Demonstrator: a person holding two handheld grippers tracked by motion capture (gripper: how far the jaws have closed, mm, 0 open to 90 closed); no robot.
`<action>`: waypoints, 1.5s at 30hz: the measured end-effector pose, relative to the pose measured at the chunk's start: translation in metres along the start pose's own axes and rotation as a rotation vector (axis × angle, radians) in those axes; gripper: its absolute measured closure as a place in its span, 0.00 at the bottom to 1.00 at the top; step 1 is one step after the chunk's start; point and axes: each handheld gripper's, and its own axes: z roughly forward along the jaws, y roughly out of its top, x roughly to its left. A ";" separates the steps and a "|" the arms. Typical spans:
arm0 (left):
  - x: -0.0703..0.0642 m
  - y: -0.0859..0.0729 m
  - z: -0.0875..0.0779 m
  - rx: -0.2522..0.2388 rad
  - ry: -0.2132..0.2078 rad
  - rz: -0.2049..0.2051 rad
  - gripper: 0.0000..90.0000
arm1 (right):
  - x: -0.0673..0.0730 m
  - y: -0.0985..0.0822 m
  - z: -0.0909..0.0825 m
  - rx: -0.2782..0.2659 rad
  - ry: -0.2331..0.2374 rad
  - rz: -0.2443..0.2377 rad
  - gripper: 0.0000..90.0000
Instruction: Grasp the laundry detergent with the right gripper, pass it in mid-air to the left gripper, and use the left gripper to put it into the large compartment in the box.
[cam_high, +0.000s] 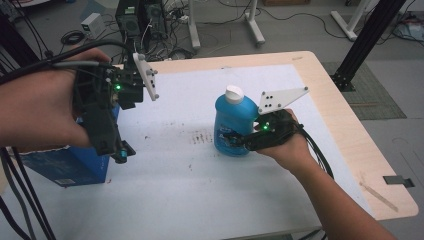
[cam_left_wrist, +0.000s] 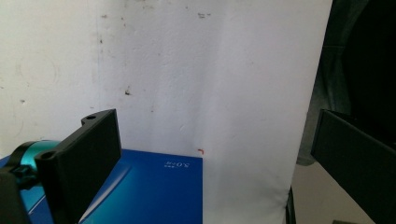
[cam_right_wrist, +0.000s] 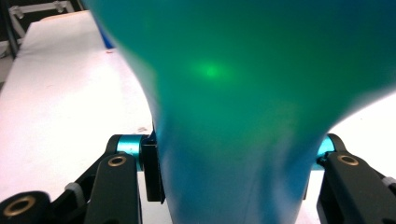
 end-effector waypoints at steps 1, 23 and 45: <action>0.000 0.001 -0.001 0.000 0.000 0.003 0.02 | 0.002 0.003 -0.001 0.000 0.008 -0.004 0.50; -0.004 0.030 -0.014 -0.014 0.008 0.063 0.02 | 0.047 0.046 0.020 0.029 0.192 -0.102 0.50; -0.015 0.056 -0.008 0.018 0.011 0.102 0.02 | 0.073 0.070 0.056 0.045 0.307 -0.121 0.50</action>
